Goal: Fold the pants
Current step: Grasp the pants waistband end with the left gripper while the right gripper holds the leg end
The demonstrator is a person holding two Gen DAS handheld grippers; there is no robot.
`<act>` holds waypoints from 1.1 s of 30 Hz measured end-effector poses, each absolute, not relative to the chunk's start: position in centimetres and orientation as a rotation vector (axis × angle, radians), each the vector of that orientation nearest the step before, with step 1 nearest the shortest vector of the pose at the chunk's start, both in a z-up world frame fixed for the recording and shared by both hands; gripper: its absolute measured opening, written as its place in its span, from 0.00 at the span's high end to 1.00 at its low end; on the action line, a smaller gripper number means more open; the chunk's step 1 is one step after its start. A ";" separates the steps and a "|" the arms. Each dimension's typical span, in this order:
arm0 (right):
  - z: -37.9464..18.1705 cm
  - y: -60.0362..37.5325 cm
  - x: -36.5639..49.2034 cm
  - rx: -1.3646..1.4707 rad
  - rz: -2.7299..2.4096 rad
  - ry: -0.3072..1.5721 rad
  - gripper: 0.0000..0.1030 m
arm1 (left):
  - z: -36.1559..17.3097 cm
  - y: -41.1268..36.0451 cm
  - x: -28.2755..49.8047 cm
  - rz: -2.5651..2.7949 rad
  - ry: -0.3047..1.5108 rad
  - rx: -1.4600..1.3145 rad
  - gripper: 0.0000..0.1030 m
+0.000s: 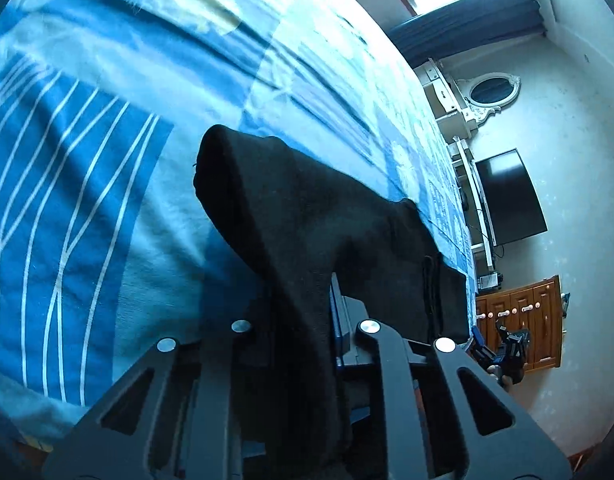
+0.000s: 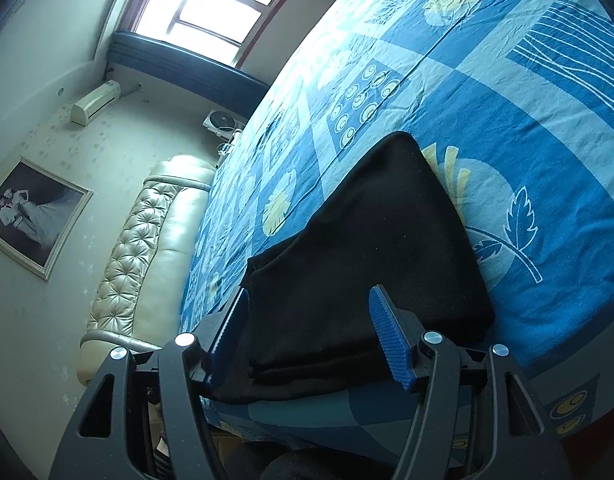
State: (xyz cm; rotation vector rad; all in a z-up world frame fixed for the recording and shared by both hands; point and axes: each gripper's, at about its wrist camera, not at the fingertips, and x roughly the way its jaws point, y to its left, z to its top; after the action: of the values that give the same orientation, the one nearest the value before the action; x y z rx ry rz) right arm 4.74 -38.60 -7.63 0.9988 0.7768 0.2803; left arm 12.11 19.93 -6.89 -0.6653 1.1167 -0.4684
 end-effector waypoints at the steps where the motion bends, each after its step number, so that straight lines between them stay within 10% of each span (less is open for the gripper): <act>1: -7.6 -38.6 4.7 0.994 0.273 0.773 0.26 | -6.0 19.6 12.1 -0.470 1.110 -0.659 0.83; 18: -7.5 -37.6 4.8 0.965 0.191 0.828 0.16 | 7.2 5.3 9.9 -0.462 1.018 -0.280 0.87; 33: -6.4 -37.7 3.0 0.944 0.227 0.819 0.15 | 7.0 -10.9 9.6 -0.367 0.981 0.028 0.88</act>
State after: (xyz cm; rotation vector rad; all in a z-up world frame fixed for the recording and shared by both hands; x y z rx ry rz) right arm 2.99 -37.70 -6.45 0.9435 0.8190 0.2274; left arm 9.65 -10.86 7.04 0.0284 0.9809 -0.3668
